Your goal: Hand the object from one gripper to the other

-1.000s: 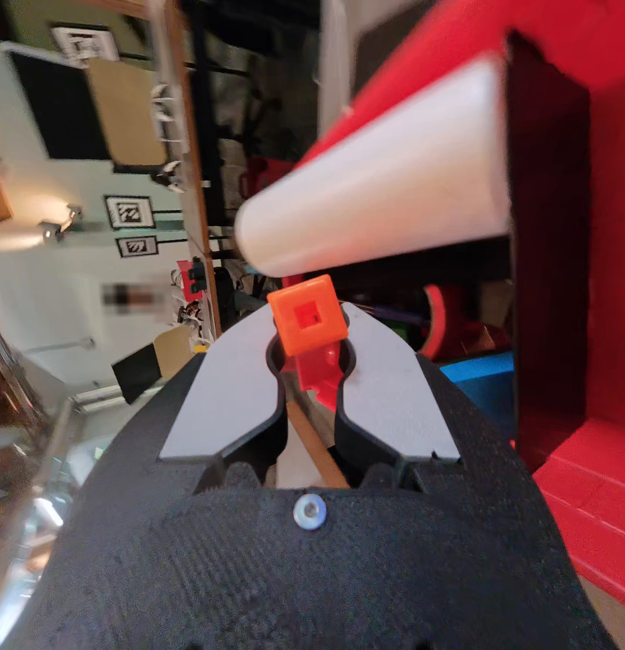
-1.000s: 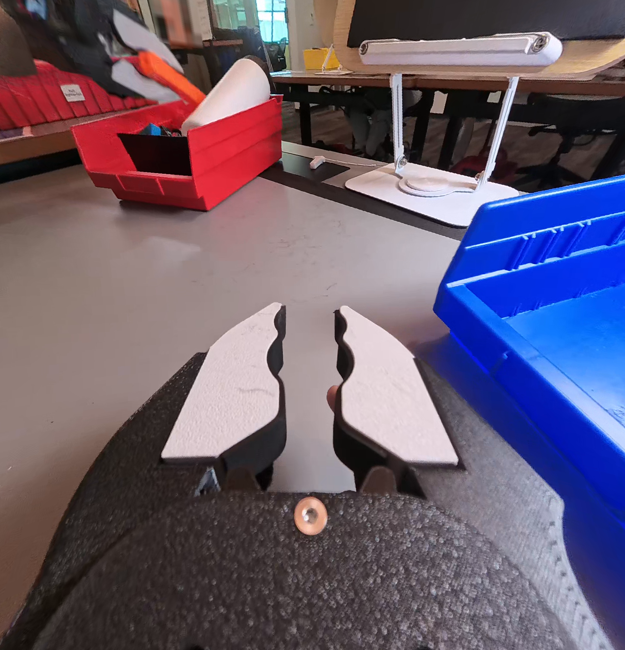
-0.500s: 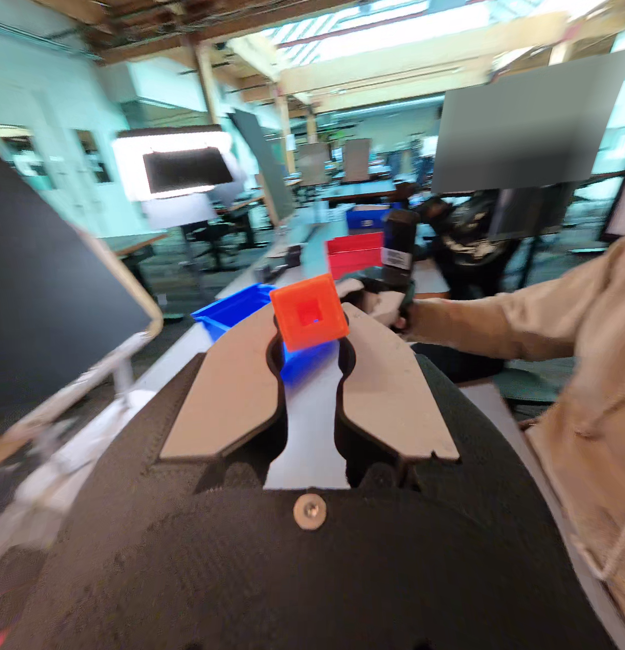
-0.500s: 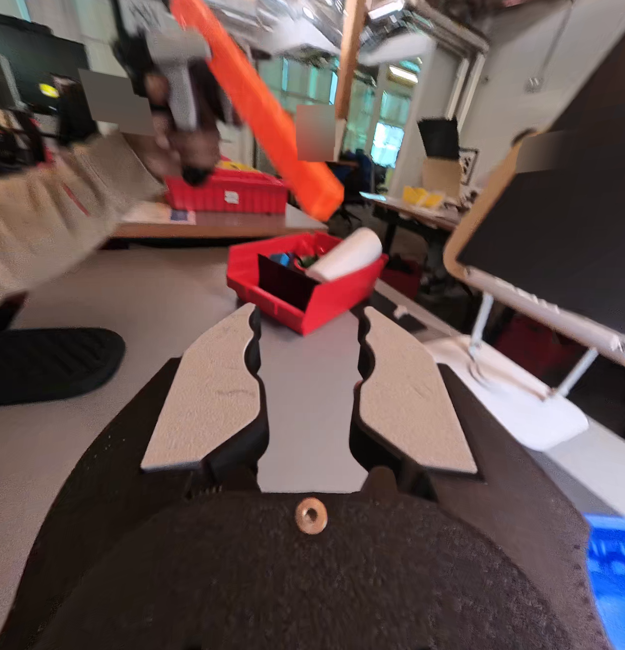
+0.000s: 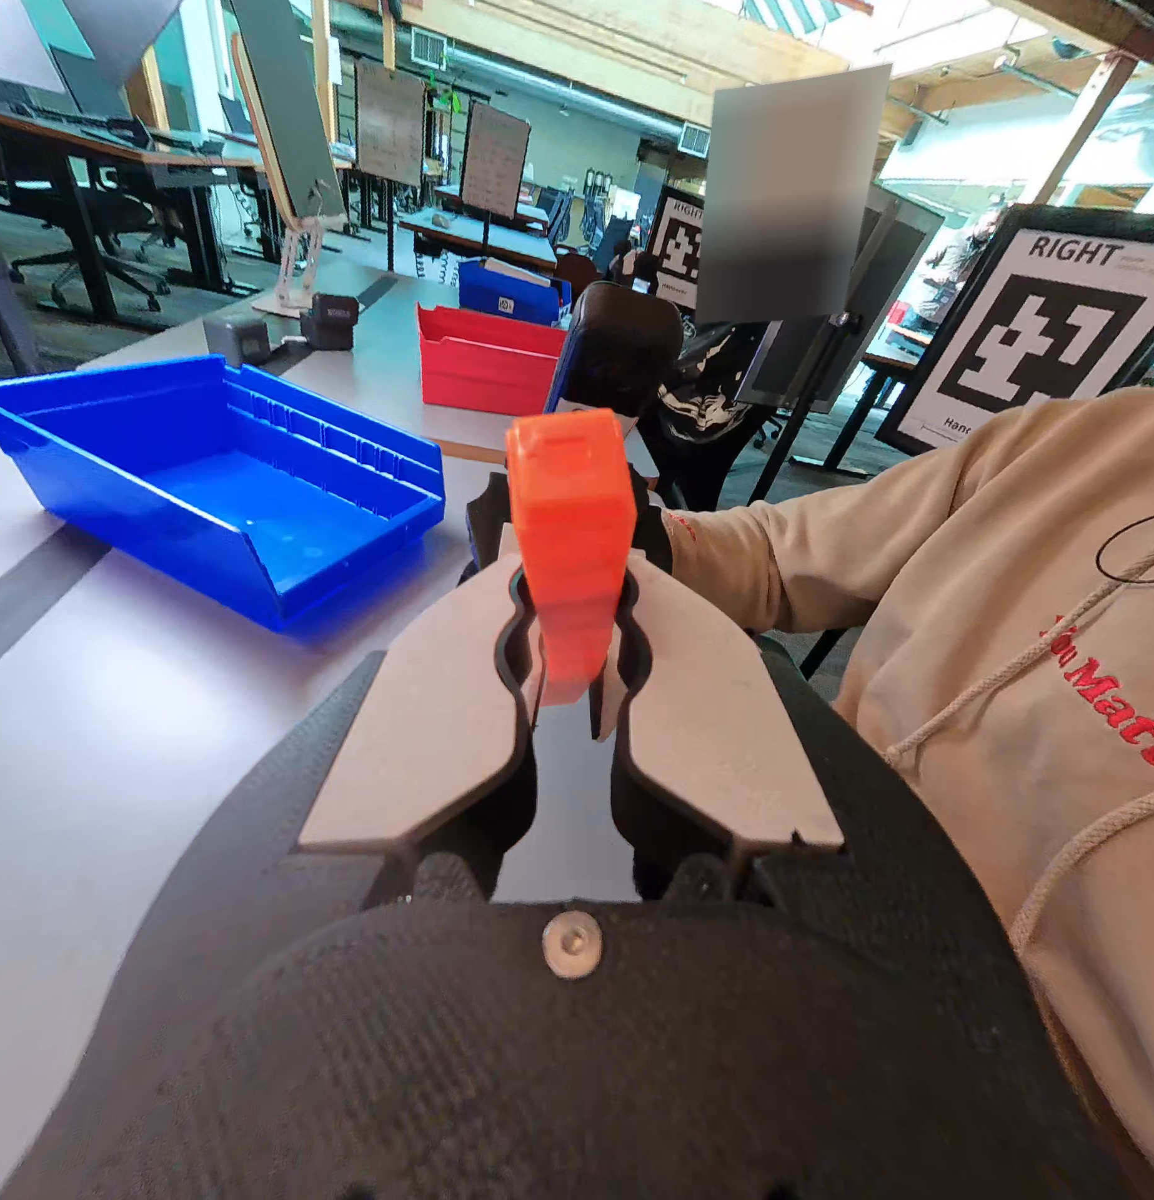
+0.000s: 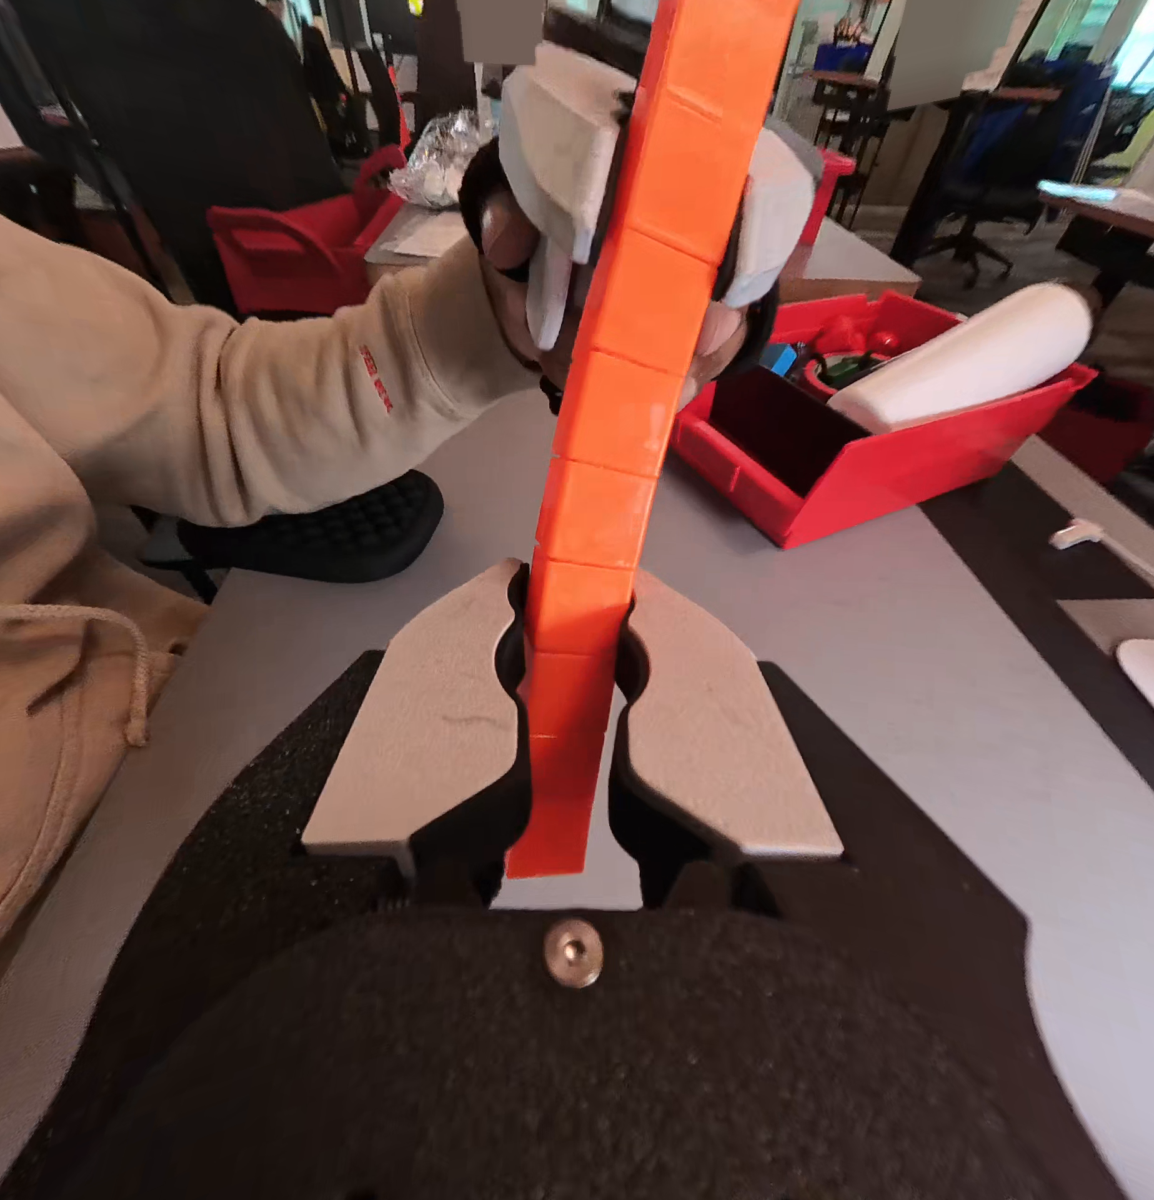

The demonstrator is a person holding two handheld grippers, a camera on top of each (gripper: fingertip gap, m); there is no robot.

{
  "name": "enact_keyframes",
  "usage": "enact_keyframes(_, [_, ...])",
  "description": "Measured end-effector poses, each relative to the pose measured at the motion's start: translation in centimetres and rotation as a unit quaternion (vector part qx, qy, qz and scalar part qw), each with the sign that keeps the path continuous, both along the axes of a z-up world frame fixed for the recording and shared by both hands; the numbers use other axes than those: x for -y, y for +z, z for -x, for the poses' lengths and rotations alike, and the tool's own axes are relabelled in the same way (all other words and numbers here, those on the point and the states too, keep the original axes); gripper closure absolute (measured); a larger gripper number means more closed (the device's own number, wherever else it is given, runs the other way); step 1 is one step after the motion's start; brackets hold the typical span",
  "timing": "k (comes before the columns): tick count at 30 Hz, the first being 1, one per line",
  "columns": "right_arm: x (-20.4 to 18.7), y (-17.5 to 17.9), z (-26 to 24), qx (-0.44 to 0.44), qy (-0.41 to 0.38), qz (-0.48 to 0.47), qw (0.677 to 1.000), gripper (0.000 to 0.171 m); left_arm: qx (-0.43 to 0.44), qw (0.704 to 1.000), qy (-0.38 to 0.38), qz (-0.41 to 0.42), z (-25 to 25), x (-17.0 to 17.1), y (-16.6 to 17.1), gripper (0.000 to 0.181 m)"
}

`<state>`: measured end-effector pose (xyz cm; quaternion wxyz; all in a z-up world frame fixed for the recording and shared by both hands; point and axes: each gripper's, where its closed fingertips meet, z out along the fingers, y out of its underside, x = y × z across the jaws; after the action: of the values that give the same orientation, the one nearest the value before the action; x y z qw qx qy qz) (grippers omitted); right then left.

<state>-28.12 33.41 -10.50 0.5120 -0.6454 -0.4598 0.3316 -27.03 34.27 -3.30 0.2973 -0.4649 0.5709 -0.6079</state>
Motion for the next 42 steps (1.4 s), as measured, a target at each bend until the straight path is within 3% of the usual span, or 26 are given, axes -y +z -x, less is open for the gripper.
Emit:
enact_keyframes(4, [-0.1, -1.7, 0.5, 0.013, 0.008, 0.027, 0.999, 0.149, -0.029, 0.999, 0.006, -0.024, -0.4, 0.4, -1.0, 0.157])
enact_keyframes(18, [-0.2, -0.1, 1.2, -0.099, 0.004, 0.061, 0.993, 0.149, 0.003, 0.999, 0.034, -0.035, -0.7, 0.3, 0.3, 0.158])
enact_keyframes(23, [0.2, -1.9, -0.3, -0.039, 0.021, 0.060, 0.997, 0.121, 0.011, 0.999, 0.049, -0.016, 0.3, -0.8, 1.0, 0.158])
enact_keyframes(27, [-0.1, -4.3, 0.3, 0.010, 0.014, 0.061, 0.998, 0.149, 0.021, 0.999, 0.041, 0.011, 0.2, -1.1, 0.9, 0.158])
enact_keyframes(42, [1.3, -2.8, 3.7, -0.063, 0.051, 0.106, 0.991, 0.149, 0.050, 0.997, 0.044, -0.037, -0.1, 0.5, 2.2, 0.157])
